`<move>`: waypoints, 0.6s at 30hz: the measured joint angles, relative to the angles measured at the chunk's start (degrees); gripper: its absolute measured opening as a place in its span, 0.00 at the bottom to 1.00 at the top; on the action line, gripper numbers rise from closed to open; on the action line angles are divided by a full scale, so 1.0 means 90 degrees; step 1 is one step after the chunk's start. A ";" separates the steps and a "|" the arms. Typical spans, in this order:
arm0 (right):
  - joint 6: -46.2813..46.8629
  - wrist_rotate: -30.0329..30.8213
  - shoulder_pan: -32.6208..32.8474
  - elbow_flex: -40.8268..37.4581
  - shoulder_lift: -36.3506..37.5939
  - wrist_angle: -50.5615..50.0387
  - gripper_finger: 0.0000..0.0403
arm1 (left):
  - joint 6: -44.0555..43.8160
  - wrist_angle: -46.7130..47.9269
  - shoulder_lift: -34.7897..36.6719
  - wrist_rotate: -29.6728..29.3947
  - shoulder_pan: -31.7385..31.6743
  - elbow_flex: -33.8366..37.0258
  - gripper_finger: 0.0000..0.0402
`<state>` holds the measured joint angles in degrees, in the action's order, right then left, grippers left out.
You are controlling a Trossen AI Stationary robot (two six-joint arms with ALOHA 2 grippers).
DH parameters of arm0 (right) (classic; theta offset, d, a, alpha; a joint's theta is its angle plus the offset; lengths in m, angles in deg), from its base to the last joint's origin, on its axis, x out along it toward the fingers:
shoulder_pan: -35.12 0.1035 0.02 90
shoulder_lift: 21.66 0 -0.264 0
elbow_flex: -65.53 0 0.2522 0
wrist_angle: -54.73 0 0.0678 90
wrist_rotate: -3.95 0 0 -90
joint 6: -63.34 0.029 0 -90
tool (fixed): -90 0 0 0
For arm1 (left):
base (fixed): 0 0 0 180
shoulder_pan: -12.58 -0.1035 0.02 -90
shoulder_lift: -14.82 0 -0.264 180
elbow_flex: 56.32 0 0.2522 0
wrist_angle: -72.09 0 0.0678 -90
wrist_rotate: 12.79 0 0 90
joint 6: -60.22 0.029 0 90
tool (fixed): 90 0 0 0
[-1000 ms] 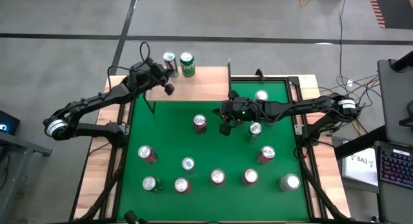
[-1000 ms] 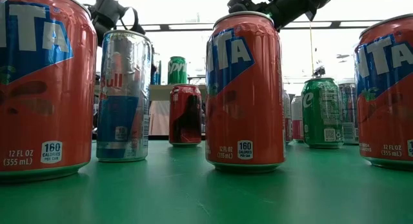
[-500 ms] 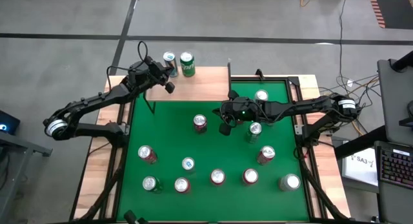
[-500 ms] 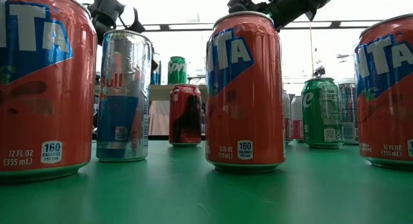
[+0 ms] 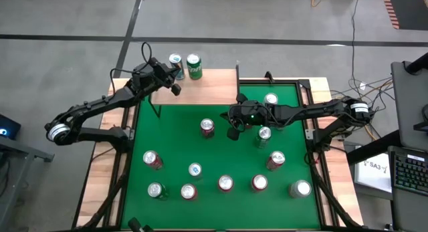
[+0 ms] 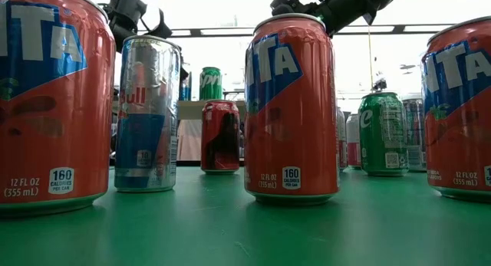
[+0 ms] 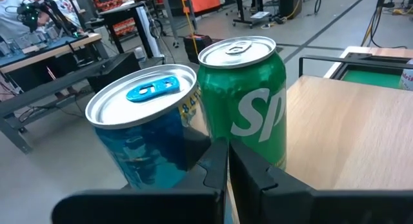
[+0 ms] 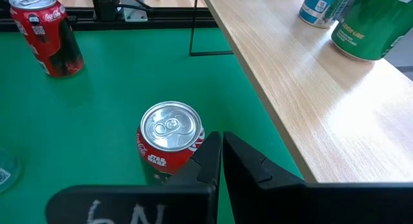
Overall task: Place canned beverage on shelf
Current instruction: Put the red can on the shelf
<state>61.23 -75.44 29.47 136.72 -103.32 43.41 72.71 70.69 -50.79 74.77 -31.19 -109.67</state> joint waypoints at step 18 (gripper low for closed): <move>0.0017 -0.0002 -0.0002 -0.0001 0.0000 -0.0001 0.02 | 0.0096 0.0973 0.0684 -0.0003 0.0027 0.0000 0.00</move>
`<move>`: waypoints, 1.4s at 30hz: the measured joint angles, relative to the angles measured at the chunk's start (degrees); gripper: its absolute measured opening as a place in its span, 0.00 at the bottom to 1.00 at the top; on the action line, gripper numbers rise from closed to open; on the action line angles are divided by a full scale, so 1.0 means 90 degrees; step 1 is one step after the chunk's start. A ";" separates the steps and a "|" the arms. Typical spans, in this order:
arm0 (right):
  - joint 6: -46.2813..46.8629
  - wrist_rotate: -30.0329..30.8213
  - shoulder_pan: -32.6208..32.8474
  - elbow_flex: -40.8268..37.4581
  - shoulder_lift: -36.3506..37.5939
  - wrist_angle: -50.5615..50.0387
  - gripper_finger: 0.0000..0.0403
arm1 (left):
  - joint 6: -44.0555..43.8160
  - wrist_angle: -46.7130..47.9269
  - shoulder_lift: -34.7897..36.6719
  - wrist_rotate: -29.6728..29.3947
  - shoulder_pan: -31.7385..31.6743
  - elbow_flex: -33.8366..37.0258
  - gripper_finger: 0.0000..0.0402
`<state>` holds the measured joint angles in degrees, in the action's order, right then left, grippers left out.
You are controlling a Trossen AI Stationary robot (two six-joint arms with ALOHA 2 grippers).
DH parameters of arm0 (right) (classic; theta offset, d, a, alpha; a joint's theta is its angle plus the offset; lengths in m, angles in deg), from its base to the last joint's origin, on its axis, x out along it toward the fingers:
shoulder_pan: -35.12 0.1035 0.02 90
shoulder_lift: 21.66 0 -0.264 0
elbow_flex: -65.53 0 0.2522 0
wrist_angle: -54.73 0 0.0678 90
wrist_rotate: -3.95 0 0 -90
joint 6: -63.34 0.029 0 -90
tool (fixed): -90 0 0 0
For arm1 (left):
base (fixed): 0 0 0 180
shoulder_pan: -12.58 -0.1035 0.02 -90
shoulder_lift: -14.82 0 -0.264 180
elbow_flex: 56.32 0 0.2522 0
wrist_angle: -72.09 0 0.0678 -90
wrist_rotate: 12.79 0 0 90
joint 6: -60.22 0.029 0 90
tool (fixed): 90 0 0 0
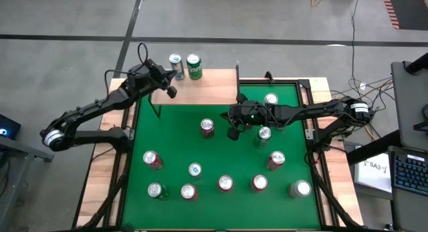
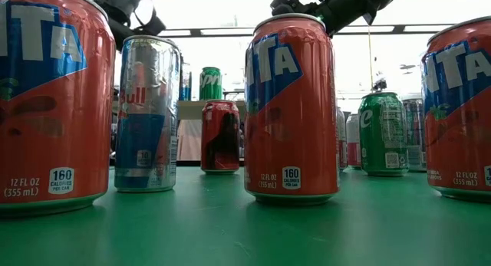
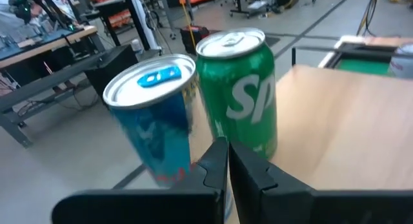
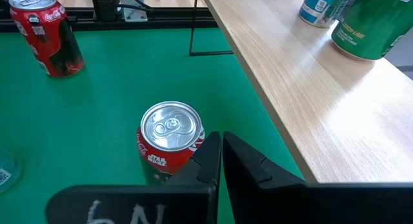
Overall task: Place canned beverage on shelf
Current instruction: Put the red can on the shelf
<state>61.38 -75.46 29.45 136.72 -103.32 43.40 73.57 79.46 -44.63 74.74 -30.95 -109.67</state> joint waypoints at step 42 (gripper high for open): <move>0.0029 0.0003 0.0002 0.0000 0.0000 0.0002 0.02 | 0.0038 0.0503 -0.0162 -0.0315 -0.0002 0.0000 0.00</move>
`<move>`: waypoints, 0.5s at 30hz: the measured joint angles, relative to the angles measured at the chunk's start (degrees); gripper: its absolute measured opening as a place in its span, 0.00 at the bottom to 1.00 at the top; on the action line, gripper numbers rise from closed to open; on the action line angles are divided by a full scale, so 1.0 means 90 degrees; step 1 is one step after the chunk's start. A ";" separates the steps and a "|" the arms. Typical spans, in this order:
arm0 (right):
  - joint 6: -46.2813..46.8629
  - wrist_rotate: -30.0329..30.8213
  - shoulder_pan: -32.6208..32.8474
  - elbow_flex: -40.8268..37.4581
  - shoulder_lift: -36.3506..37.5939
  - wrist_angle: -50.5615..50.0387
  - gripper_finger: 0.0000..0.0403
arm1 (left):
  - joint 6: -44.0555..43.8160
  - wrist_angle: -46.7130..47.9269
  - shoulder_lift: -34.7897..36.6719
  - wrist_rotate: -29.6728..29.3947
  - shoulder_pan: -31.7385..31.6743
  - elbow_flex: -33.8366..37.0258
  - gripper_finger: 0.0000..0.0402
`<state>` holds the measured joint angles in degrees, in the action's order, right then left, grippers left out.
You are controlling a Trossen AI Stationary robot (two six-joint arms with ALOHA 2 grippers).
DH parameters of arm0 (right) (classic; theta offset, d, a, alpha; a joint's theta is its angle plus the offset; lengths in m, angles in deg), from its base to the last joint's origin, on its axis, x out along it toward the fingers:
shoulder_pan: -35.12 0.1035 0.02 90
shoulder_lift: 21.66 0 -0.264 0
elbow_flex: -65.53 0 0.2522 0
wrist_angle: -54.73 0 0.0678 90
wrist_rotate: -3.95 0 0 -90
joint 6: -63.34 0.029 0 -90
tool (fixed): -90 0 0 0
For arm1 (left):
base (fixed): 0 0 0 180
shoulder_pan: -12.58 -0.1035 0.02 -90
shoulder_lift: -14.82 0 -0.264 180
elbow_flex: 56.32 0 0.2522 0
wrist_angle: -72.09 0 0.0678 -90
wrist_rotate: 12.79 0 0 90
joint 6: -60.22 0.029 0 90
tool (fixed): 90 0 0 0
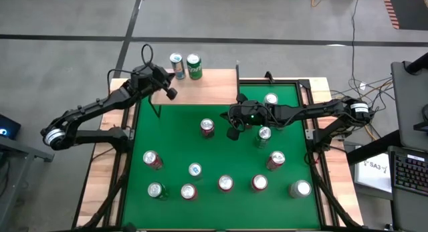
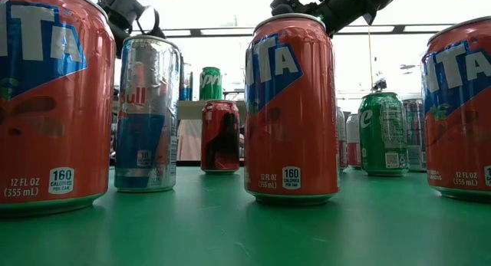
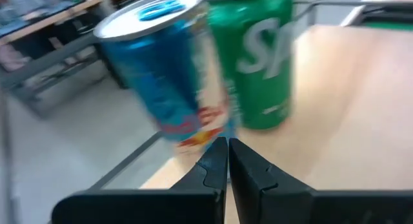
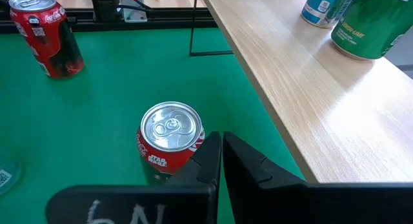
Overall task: Place canned beverage on shelf
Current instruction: Put the red can on the shelf
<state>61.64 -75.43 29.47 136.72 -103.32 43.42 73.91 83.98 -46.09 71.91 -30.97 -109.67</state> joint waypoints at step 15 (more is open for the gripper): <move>0.0281 -0.0001 0.0000 0.0000 0.0000 0.0000 0.02 | -0.0770 0.0157 0.0600 0.2075 0.0075 0.0000 0.00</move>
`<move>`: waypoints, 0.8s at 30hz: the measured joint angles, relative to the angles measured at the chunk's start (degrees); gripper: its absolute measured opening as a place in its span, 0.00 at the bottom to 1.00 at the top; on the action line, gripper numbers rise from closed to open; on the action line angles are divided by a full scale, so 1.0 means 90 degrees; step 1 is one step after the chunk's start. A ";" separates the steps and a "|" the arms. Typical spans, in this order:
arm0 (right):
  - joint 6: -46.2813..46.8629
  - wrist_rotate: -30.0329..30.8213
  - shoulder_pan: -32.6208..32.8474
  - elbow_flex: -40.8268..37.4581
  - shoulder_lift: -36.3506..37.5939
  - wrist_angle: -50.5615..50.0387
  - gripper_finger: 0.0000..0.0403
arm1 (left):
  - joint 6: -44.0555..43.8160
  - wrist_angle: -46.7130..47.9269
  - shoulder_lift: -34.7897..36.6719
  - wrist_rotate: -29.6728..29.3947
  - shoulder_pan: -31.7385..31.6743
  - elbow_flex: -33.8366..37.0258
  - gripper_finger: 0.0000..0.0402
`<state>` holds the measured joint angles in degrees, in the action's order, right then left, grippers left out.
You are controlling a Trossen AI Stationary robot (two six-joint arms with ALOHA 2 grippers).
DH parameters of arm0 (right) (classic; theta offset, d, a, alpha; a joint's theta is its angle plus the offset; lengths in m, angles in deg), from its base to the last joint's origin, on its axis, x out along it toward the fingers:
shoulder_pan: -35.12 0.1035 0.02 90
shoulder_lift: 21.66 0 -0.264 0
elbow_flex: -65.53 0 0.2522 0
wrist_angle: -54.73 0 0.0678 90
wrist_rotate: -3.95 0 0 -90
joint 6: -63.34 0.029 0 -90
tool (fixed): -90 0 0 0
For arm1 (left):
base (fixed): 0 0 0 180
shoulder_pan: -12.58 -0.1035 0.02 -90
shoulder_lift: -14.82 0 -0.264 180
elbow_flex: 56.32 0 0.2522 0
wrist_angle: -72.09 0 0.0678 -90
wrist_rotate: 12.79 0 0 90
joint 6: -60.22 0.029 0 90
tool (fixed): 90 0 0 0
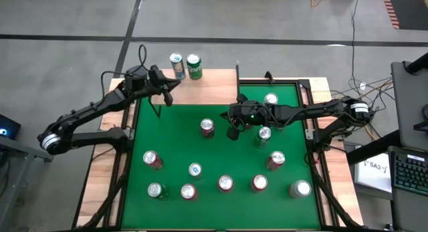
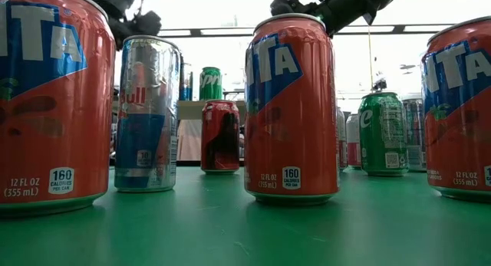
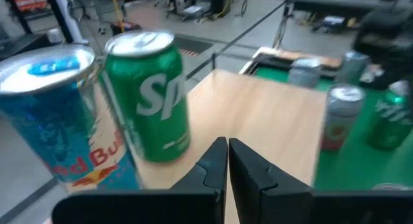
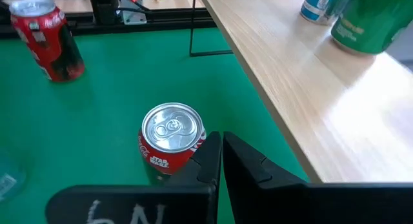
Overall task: Place canned beverage on shelf
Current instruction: Put the red can on the shelf
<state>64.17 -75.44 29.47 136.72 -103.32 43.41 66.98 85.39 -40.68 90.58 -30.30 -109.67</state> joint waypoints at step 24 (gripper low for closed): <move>0.0610 -0.0012 0.0573 0.0531 0.0001 0.0397 0.02 | -0.0553 -0.0117 0.1490 -0.0220 0.2805 0.0500 0.00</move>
<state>69.66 -75.54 34.63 141.50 -103.31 46.99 62.00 84.34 -27.27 88.61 -5.05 -105.17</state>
